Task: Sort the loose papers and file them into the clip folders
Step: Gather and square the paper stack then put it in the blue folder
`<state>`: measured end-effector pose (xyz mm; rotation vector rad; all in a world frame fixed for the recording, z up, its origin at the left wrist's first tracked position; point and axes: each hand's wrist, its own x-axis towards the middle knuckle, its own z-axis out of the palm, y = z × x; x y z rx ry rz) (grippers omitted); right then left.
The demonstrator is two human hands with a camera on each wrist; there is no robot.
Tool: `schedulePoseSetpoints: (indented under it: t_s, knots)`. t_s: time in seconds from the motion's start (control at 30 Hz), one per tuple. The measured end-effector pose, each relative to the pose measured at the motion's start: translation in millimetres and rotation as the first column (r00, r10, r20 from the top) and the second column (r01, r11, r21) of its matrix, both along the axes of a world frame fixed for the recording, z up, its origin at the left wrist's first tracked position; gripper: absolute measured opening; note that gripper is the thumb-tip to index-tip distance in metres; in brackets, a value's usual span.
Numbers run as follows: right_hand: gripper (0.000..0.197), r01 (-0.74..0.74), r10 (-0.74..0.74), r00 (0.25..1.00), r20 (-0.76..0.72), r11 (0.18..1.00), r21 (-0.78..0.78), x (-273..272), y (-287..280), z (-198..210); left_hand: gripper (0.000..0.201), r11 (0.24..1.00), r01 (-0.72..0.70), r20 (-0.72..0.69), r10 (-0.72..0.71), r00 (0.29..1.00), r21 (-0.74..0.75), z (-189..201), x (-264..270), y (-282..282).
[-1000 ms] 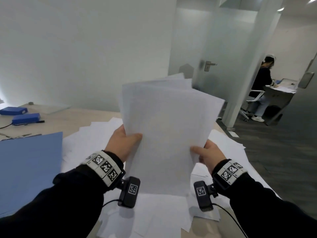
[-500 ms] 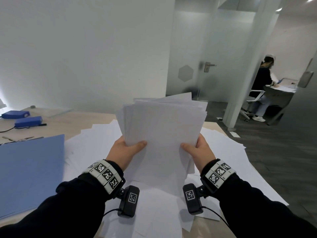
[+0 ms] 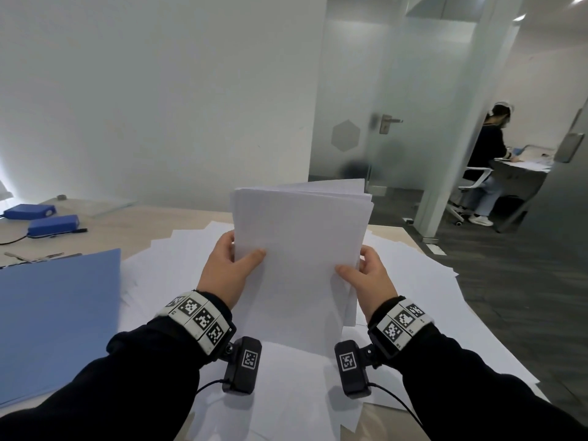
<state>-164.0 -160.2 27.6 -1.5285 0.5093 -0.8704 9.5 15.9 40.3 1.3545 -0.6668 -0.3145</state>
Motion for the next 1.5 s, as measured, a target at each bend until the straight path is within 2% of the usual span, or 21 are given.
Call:
schedulePoseSetpoints:
  t_s: [0.13,0.3,0.4,0.53,0.6,0.73,0.93,0.97,1.07,1.17,1.27,1.33,1.4,1.5]
  knots:
    - [0.023,-0.023,0.023,0.996,-0.086,1.000,0.010,0.4,6.0,-12.1,0.016,0.989,-0.038,0.044,0.032,0.998,0.141,-17.9,0.6,0.0]
    - [0.015,-0.018,0.018,1.000,0.005,0.994,0.109,0.0,11.3,-3.4,0.012,0.997,-0.075,0.007,0.074,0.997,0.029,-13.2,-3.6,3.4]
    - [0.022,-0.049,0.050,0.999,-0.002,0.994,0.100,-7.0,16.0,-6.0,0.022,1.000,-0.024,-0.050,0.024,0.998,-0.010,-18.4,-8.4,6.0]
    - [0.020,-0.056,0.063,0.995,-0.073,0.994,0.098,-14.0,25.8,-25.4,0.038,0.999,0.024,-0.079,-0.022,0.997,0.033,-33.4,-20.3,7.1]
    - [0.018,-0.054,0.064,0.992,-0.107,0.994,0.093,-13.9,28.3,-25.1,0.038,0.999,0.037,-0.088,-0.034,0.996,0.026,-33.0,-22.5,5.4]
    - [0.016,-0.016,0.033,0.992,-0.126,0.991,0.135,-12.0,21.9,-16.7,0.026,0.998,0.052,-0.083,-0.048,0.995,0.041,-26.7,-18.0,3.6]
    - [0.010,-0.022,0.062,0.950,-0.305,0.991,0.134,-23.6,29.0,-37.8,0.058,0.960,0.144,-0.165,-0.106,0.981,0.240,-62.0,-15.6,12.9]
    - [0.011,-0.027,0.070,0.937,-0.344,0.991,0.128,-24.9,30.5,-40.4,0.053,0.953,0.155,-0.174,-0.111,0.978,0.262,-67.2,-16.6,14.2]
    - [0.023,-0.025,0.046,0.905,-0.423,0.998,0.055,-24.8,26.9,-41.8,0.018,0.941,0.116,-0.138,-0.075,0.988,0.318,-72.9,-14.9,13.3]
    - [0.024,-0.066,0.069,0.889,-0.453,0.998,0.023,-19.8,18.9,-33.3,0.010,0.931,0.027,-0.074,0.000,0.997,0.363,-67.8,-5.9,11.4]
    - [0.042,0.036,0.059,0.894,-0.444,0.979,0.203,-15.8,-4.9,-29.5,0.016,0.922,-0.041,-0.116,0.093,0.989,0.385,-73.0,16.1,16.0]
    - [0.040,0.190,-0.042,0.874,-0.484,0.946,0.261,-18.3,-31.4,-32.0,0.025,0.907,-0.079,-0.156,0.156,0.975,0.414,-82.1,32.2,20.3]
    - [0.035,0.290,-0.129,0.815,-0.565,0.934,0.206,-23.4,-58.3,-38.1,0.024,0.869,-0.107,-0.143,0.199,0.969,0.484,-87.9,42.4,22.3]
    - [0.047,0.350,-0.201,0.709,-0.675,0.932,0.090,-27.6,-86.2,-44.9,0.018,0.815,-0.114,-0.120,0.219,0.968,0.568,-95.1,51.6,20.2]
